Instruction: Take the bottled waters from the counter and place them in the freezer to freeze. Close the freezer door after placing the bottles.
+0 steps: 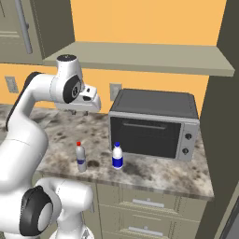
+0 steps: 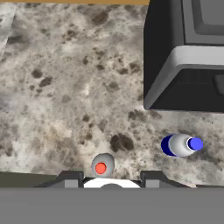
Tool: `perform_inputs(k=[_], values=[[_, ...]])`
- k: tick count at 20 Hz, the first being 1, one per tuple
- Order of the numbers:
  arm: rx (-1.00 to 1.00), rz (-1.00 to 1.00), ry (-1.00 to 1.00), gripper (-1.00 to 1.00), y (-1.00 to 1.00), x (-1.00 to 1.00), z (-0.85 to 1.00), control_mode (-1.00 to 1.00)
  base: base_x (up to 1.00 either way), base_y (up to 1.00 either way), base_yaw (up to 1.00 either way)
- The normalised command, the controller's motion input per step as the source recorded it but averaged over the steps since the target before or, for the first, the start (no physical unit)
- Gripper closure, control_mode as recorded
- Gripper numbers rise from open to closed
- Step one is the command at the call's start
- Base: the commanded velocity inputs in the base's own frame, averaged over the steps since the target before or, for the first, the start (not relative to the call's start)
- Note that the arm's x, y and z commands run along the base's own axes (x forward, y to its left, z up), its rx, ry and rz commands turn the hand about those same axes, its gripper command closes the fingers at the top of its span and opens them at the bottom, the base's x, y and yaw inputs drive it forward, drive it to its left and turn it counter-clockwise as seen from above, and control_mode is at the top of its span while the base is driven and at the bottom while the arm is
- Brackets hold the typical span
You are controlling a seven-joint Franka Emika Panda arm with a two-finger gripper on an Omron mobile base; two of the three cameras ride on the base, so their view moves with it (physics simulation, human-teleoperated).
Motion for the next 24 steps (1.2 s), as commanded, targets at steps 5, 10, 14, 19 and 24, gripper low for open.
perform_inputs(k=[5,10,14,19,24], values=[[0.00,-0.01,0.00,-1.00,0.00,0.03,0.00,-1.00,0.00,0.00,0.00],[-0.08,-0.15,-0.01,-1.00,0.13,0.00,0.00,-1.00,0.00,0.00,0.00],[-0.09,-0.37,-0.04,-1.00,0.19,0.00,0.00,-1.00,0.00,0.00,0.00],[-0.06,-0.35,-0.05,-1.00,0.48,0.00,-0.06,-1.00,0.00,0.00,0.00],[-0.04,-0.33,-0.01,-1.00,0.65,0.00,-0.37,-1.00,0.00,0.00,0.00]])
